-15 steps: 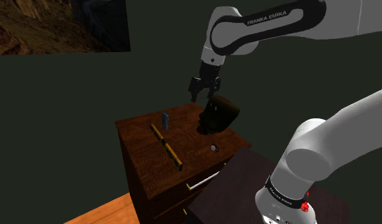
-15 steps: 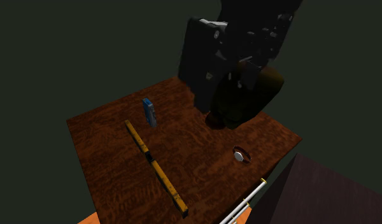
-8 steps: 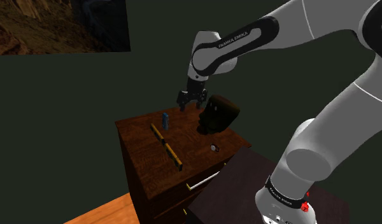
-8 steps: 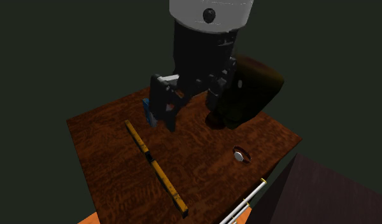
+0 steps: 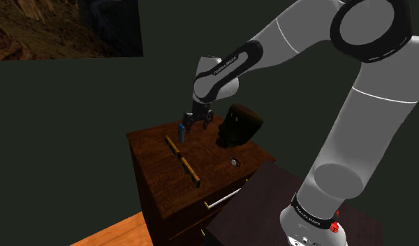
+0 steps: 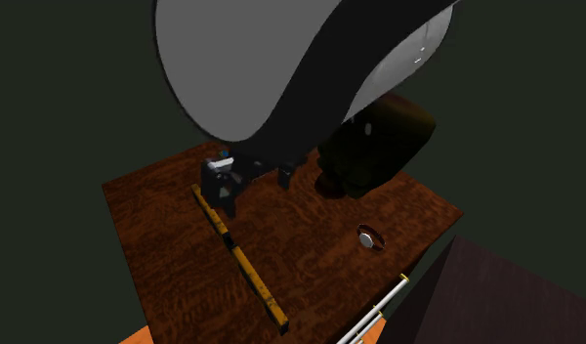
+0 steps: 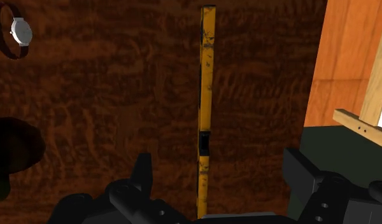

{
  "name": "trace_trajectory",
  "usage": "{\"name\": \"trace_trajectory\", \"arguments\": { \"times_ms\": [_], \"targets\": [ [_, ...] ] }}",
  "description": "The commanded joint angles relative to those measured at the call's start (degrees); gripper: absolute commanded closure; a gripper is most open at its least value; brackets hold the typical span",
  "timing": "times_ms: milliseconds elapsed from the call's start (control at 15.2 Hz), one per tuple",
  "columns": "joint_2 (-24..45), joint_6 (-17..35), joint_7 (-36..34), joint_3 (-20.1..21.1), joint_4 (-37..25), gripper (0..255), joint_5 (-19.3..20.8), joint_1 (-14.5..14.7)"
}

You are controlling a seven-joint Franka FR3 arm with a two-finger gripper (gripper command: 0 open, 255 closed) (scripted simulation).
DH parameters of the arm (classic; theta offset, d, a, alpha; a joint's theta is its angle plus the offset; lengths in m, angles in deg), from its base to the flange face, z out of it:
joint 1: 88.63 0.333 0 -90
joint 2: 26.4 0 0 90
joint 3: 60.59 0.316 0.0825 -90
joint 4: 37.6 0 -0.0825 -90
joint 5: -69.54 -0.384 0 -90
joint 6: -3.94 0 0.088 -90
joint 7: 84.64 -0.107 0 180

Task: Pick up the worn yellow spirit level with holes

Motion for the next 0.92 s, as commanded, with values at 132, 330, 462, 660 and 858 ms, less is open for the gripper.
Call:
{"name": "trace_trajectory", "arguments": {
  "times_ms": [132, 330, 462, 660, 858],
  "targets": [
    [9.5, 5.0, -0.1, -0.1, -4.8, 0, 0.3, 0.0],
    [16.4, 7.5, -0.5, -0.2, -9.3, 0, 0.7, 0.2],
    [20.9, 8.8, -0.7, -0.4, -12.7, 0, 0.9, 0.4],
    [27.7, 10.2, -1.1, -0.6, -18.3, 0, 1.3, 0.6],
    [34.6, 10.8, -1.5, -0.9, -24.7, 0, 1.6, 0.9]
  ]
}}
